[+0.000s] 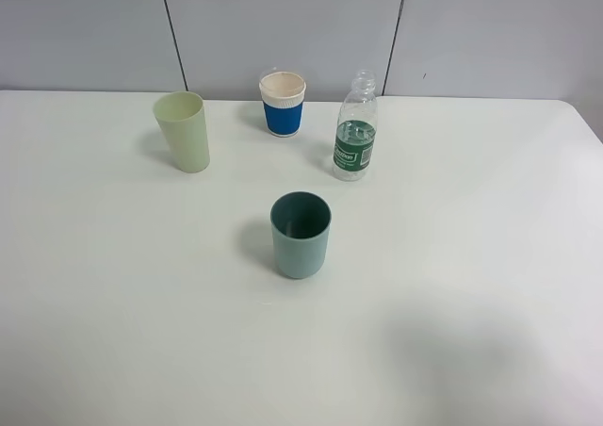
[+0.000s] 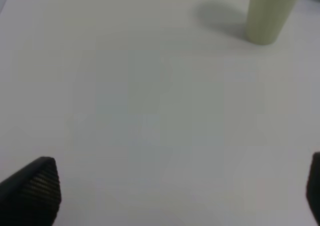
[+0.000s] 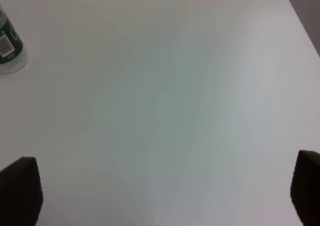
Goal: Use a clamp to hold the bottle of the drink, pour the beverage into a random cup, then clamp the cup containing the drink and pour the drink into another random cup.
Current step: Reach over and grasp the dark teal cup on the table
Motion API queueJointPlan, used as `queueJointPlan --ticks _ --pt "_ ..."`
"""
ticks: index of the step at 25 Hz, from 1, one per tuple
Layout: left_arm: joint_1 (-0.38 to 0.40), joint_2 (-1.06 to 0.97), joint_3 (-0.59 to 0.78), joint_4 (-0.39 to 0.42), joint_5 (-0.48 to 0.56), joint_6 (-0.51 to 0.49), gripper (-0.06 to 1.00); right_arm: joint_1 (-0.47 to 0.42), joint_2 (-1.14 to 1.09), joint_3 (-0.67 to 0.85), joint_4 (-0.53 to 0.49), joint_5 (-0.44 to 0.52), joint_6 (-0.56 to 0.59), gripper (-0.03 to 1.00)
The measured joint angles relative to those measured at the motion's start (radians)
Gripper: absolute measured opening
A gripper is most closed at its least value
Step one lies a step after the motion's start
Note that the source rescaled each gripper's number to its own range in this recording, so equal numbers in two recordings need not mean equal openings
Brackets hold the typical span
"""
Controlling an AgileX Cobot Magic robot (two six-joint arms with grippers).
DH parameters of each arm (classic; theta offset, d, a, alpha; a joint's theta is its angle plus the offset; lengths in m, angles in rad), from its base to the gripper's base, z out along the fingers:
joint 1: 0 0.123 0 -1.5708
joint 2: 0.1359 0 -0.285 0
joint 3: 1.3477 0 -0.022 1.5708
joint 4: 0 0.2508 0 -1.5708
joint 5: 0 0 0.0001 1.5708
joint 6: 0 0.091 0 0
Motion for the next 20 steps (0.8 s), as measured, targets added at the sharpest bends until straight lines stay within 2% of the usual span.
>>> queueJointPlan --ticks 7,12,20 --pt "0.0 0.0 0.0 0.005 0.0 0.008 1.0 0.0 0.0 0.0 0.0 0.0 0.0 1.0" --pt "0.0 0.0 0.0 0.071 0.0 0.011 1.0 0.0 0.0 0.0 0.0 0.0 0.0 1.0" --pt "0.0 0.0 0.0 0.078 0.0 0.011 1.0 0.0 0.0 0.0 0.004 0.0 0.0 1.0"
